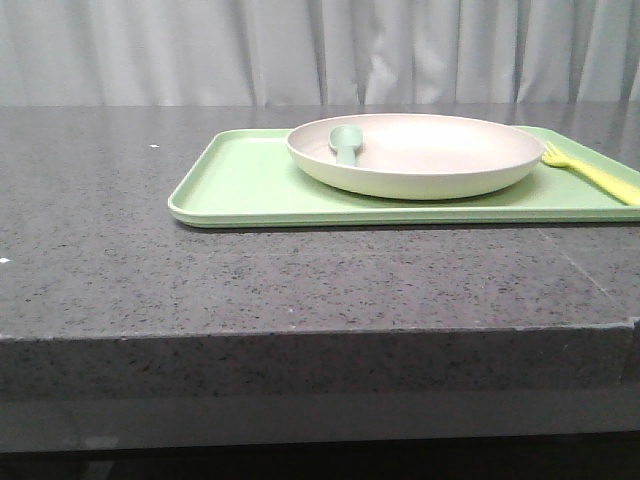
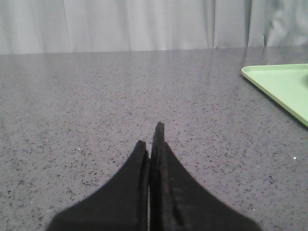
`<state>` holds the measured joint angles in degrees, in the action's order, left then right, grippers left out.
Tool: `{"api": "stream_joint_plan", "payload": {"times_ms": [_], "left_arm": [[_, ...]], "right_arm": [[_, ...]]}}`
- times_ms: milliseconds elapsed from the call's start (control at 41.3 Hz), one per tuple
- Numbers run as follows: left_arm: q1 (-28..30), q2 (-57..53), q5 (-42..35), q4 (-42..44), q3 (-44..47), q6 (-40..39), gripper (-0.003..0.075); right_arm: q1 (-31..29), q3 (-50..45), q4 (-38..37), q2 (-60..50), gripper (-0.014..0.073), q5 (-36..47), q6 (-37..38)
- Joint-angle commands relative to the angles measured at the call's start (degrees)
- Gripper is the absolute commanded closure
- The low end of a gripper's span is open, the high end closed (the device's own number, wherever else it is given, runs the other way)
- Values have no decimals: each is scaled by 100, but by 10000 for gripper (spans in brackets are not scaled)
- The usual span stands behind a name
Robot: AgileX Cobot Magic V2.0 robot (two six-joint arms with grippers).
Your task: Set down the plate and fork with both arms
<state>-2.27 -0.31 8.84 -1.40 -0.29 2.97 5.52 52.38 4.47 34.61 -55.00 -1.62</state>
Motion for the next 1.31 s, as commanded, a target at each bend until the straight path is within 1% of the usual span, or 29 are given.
{"api": "stream_joint_plan", "payload": {"times_ms": [0, 48, 73, 1283], "left_arm": [[6, -132, -800, 69, 20, -187, 738], [6, -132, -978, 69, 95, -187, 738], [6, -132, -884, 69, 80, -187, 738], [6, -132, -936, 69, 80, -187, 738]], "right_arm": [[2, 140, 2, 9, 713, 362, -42], [2, 140, 2, 9, 713, 362, -42], [2, 140, 2, 9, 713, 362, -42], [2, 140, 2, 9, 713, 365, -42]]}}
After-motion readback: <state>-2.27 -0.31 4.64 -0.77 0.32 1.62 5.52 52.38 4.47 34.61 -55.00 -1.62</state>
